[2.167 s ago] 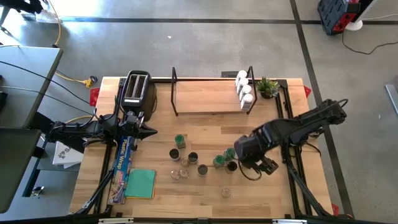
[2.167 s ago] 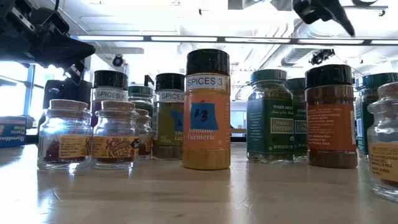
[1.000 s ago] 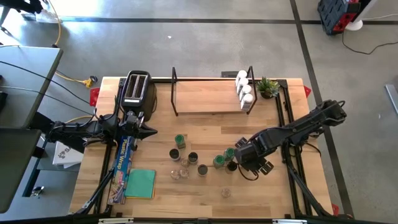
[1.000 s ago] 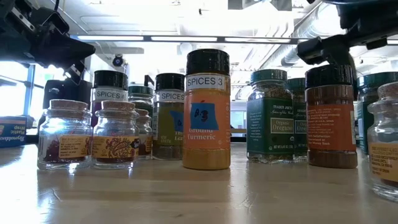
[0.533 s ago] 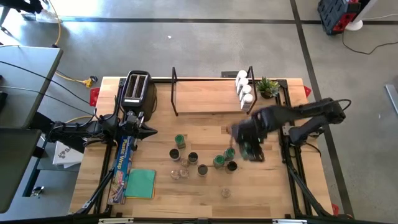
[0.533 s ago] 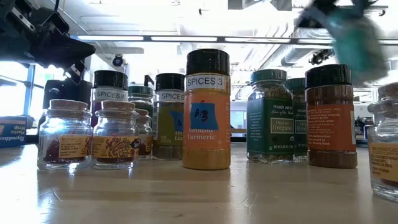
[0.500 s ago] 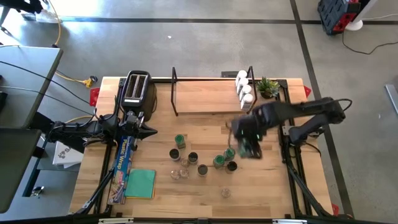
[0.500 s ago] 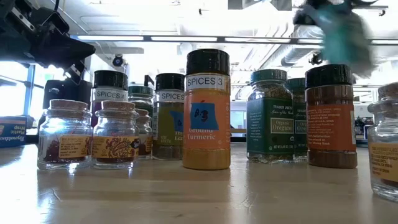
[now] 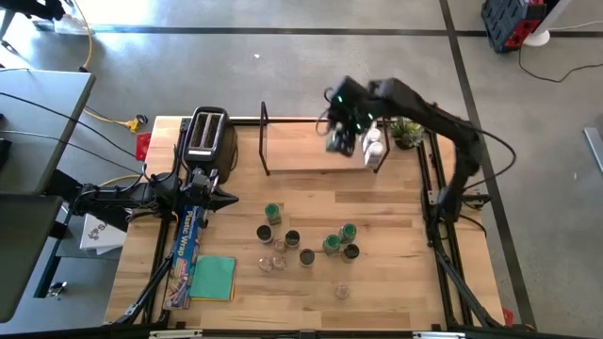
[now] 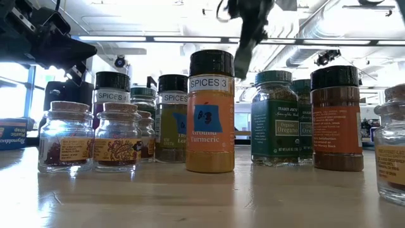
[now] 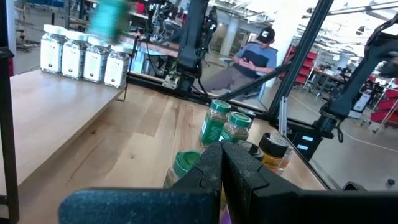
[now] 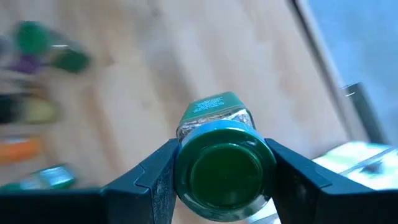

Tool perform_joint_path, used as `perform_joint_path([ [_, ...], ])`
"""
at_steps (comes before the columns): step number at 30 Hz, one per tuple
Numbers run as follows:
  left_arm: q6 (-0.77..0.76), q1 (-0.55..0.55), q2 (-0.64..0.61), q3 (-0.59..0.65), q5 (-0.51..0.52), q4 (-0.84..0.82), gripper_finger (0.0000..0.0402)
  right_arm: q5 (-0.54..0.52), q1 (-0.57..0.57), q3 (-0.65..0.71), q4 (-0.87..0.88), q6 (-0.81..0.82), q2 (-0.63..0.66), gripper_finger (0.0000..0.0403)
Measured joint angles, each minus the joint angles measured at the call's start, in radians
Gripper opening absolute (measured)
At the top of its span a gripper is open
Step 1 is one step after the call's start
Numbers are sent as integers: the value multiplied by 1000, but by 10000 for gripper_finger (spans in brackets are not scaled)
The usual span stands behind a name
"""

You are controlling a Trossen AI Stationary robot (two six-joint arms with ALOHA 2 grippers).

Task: Shelf spices
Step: Put the green seasoning bottle on the shelf

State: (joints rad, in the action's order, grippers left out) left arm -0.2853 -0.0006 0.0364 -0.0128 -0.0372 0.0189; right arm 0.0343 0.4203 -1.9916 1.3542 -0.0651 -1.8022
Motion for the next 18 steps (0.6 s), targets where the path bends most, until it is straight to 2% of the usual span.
perform_joint_path([
  [6, 0, 0, 0, 0, 0, 0, 0, 7, 154, -98, 11, -356, -194, 191],
  [10, 0, 0, 0, 0, 0, 0, 0, 2, 226, -123, 7, -523, -275, 191],
  [18, 0, 0, 0, 0, 0, 0, 0, 24, 346, -121, -41, -562, -311, 191],
])
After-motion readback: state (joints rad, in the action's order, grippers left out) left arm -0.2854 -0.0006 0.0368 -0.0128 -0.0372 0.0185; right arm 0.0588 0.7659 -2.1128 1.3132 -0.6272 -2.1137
